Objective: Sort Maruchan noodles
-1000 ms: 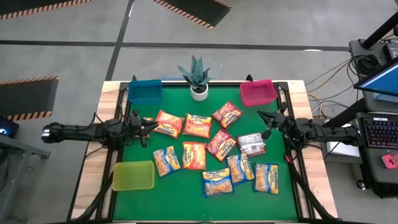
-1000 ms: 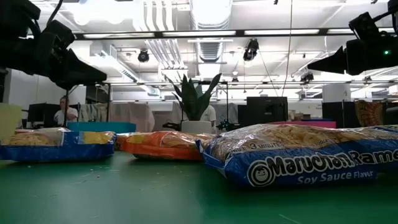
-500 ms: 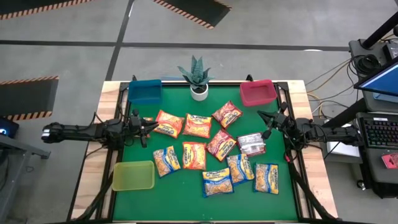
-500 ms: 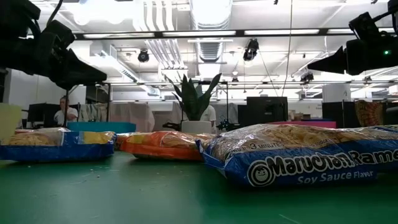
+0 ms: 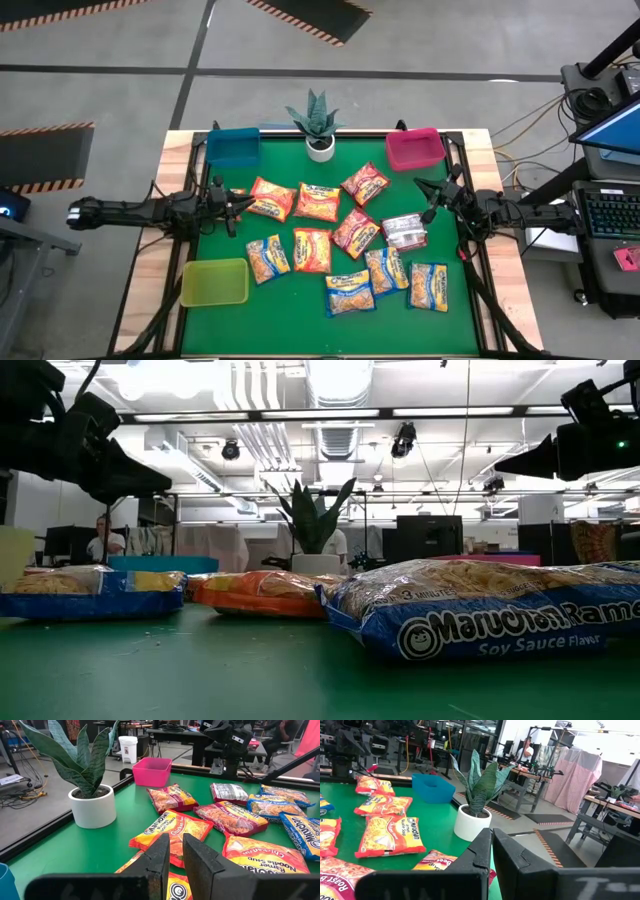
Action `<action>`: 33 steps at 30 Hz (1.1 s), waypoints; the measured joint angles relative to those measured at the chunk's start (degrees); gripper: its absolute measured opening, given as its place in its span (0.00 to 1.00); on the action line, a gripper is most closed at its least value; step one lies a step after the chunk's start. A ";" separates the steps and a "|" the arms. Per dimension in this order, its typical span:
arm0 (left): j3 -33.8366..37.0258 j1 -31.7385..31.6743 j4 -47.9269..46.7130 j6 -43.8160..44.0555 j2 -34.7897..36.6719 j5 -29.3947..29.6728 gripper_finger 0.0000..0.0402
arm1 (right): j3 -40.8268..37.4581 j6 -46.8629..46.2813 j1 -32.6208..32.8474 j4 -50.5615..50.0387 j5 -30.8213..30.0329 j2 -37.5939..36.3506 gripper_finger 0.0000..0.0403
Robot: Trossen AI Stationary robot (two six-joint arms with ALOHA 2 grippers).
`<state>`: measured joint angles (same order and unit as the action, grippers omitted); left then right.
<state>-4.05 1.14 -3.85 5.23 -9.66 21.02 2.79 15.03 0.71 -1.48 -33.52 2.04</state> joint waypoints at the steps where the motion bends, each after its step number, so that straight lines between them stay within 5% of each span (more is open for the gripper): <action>1: 0.00 -0.01 0.01 0.01 0.01 0.00 0.09 | 0.00 0.00 0.00 0.00 0.00 0.00 0.02; 26: 0.00 0.01 -0.01 0.00 0.01 -0.01 0.09 | -0.02 -0.32 0.02 0.46 -0.02 0.00 0.02; 33: 0.00 0.01 6.42 -0.03 -0.03 0.70 0.09 | -0.04 -33.42 0.00 3.76 0.29 0.04 0.02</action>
<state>-4.05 1.15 2.57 5.21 -9.69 21.72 2.74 -18.39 0.71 2.28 -33.23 2.08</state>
